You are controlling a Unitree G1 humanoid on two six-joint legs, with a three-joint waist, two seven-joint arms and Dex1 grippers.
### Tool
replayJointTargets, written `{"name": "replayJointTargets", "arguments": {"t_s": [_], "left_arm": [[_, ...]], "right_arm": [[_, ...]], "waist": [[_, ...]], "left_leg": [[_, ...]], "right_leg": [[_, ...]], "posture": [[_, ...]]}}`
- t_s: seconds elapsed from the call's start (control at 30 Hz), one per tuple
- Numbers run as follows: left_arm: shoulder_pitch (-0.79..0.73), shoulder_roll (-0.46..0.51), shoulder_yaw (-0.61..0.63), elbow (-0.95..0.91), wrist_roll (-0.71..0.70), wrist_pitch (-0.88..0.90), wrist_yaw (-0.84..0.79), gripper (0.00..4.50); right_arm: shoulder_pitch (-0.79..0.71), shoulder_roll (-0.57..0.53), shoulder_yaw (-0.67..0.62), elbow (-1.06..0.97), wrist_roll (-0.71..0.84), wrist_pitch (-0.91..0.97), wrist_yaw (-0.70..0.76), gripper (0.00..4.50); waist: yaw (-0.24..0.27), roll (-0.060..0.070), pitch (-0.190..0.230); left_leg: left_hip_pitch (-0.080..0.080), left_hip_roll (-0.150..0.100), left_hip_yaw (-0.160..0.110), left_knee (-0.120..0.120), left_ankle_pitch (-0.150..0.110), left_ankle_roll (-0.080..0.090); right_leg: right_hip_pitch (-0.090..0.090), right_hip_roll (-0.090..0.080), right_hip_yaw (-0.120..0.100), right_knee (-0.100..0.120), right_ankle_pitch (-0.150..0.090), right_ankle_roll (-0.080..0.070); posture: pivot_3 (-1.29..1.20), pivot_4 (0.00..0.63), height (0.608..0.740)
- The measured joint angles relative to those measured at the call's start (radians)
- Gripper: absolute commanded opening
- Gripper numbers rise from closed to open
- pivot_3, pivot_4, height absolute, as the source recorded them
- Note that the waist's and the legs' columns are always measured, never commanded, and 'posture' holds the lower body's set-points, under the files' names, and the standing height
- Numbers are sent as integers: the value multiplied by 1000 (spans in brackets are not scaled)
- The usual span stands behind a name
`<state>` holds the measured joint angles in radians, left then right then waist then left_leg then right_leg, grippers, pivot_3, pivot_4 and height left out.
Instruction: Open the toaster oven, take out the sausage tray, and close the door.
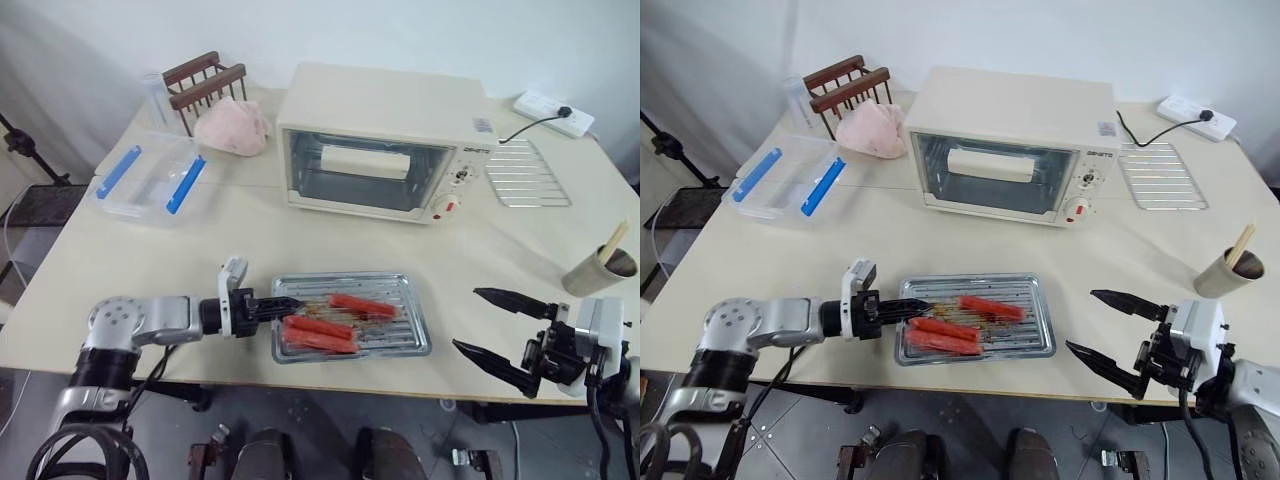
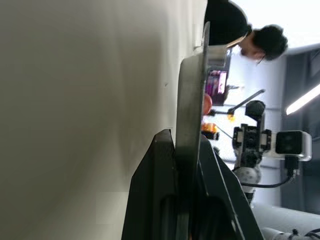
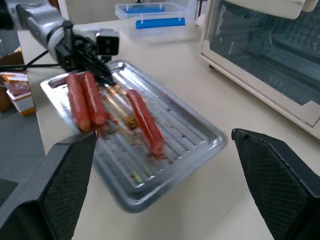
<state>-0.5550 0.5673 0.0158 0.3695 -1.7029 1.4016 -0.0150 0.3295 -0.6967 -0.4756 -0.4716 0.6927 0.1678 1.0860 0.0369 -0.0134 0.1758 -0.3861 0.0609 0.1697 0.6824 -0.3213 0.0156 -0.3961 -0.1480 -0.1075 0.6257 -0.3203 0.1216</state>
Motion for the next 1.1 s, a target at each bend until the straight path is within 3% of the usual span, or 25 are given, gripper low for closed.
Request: {"name": "replayJointTargets", "arguments": {"t_s": [0.23,0.53,0.83,1.0,1.03,1.1], "left_arm": [[-109,-127,-3,43,252,6,-89,0],[-193,-221,4,90,495,21,-232,0],[-182,-261,-32,68,664,9,-428,2764],[-149,-215,-39,-15,713,-12,-548,4237],[-141,-201,-44,-35,722,-24,-574,4480],[-129,-161,-61,-76,750,-56,-625,4480]], "right_arm": [[97,5,-51,0,-5,-27,10,4481],[133,9,-59,40,-12,-74,45,4481],[141,12,-57,83,-26,-105,73,4500],[142,16,-56,110,-33,-126,94,4500],[141,17,-56,123,-33,-128,98,4500],[138,21,-56,142,-34,-132,103,4500]], "waist": [[37,4,-2],[44,5,-3],[29,3,-2],[7,3,-2],[2,3,-2],[-10,3,-2]], "left_leg": [[0,-6,-4,0,1,4],[-1,-13,-13,0,2,8],[-3,-12,-14,-1,2,9],[-2,-10,-14,-1,2,8],[-2,-10,-14,-1,2,7],[-1,-8,-14,-1,3,7]], "right_leg": [[5,-5,0,-4,2,4],[11,-9,0,-7,2,4],[11,-8,-3,-10,3,5],[11,-6,-3,-11,4,7],[11,-5,-2,-10,4,7],[11,-4,-2,-10,4,7]], "posture": [[0,150,740],[0,150,740],[0,150,740],[0,150,740],[0,150,740],[0,150,740]]}}
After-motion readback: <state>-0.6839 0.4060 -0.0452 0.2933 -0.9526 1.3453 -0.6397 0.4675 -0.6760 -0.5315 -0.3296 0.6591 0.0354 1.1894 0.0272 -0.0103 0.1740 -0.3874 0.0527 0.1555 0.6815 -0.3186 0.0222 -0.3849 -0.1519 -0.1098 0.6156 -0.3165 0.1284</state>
